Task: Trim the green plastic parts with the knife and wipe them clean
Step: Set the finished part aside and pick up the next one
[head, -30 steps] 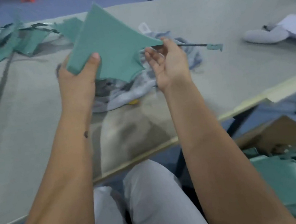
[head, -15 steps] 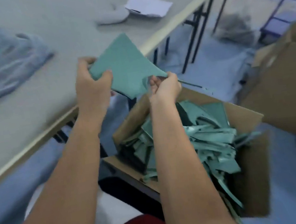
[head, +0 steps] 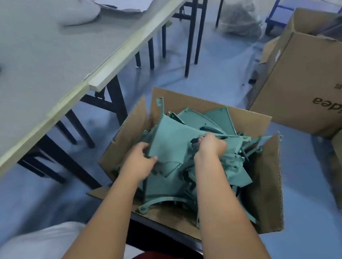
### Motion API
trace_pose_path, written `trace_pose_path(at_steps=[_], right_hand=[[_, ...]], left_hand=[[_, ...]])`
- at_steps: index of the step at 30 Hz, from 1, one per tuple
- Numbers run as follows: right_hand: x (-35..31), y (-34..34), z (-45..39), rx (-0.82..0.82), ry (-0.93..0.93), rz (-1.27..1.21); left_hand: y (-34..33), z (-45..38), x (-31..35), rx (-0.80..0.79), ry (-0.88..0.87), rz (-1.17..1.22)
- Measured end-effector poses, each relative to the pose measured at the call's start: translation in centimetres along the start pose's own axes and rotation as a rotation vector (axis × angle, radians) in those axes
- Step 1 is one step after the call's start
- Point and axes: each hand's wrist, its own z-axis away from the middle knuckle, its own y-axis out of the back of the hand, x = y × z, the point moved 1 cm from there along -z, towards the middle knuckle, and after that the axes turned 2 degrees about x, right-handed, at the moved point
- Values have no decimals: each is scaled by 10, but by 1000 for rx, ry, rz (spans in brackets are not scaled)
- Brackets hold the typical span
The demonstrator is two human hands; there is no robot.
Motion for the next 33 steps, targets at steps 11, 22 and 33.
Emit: trace_pose_path(at_steps=[11, 22, 33], right_hand=[[6, -36, 43, 109, 622, 350], [33, -148, 233, -810, 1005, 328], [128, -193, 480, -1669, 1322, 573]], left_hand=[[19, 13, 34, -311, -192, -62], [205, 67, 49, 131, -247, 363], [386, 192, -84, 871, -122, 307]])
